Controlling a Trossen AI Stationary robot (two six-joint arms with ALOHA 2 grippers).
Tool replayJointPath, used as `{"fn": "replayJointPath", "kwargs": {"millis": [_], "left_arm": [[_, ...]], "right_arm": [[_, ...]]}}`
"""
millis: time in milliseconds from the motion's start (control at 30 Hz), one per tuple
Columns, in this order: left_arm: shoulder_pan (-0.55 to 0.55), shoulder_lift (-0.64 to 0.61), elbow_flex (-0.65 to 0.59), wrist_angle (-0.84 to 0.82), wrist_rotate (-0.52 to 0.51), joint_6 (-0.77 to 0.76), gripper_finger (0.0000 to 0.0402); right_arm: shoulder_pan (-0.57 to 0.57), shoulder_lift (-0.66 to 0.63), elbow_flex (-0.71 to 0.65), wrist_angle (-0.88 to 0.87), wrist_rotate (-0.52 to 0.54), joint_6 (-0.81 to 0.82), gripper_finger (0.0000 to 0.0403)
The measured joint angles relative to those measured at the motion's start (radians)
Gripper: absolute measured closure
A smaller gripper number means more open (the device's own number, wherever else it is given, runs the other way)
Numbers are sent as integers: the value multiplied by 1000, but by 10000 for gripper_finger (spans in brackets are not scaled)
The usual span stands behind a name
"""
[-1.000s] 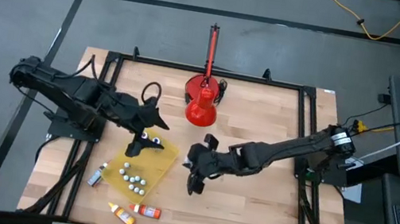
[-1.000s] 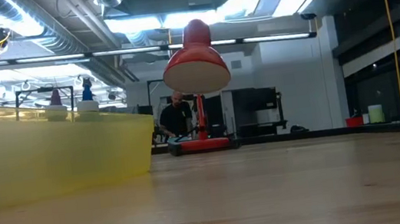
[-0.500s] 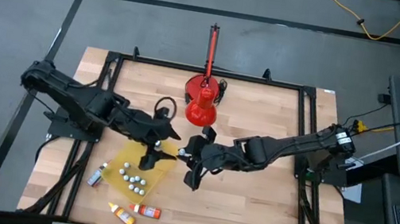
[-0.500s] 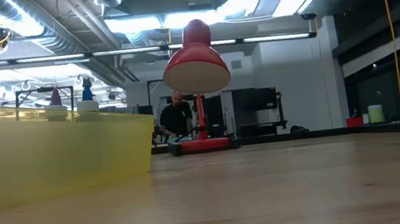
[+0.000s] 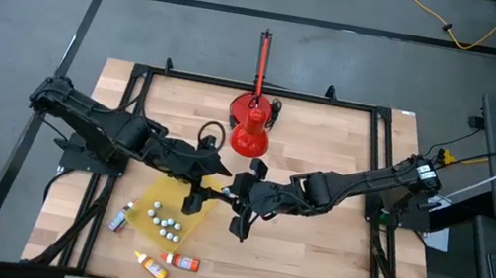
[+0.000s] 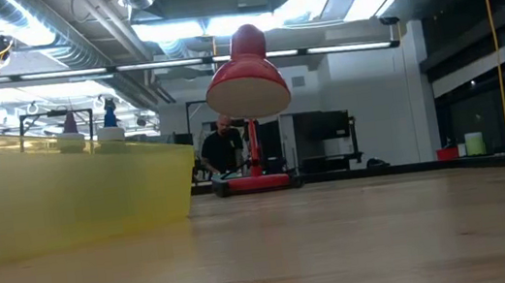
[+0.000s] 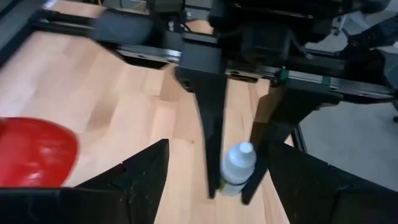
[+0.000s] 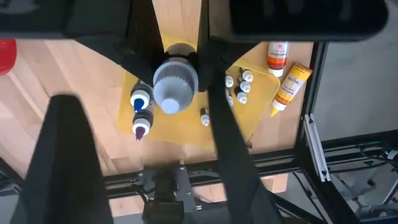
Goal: Pick & Place food coloring
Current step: Put the small light green food coloring bottle into the yellow bin
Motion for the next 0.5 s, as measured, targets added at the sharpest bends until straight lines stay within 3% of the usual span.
{"fn": "replayJointPath", "kwargs": {"millis": [367, 500], "left_arm": [[-16, 34, 0, 44, -20, 0, 171], [-12, 33, 0, 46, 17, 0, 191]], "right_arm": [[1, 2, -2, -42, -2, 1, 322], [2, 2, -2, -38, 0, 2, 322]]}}
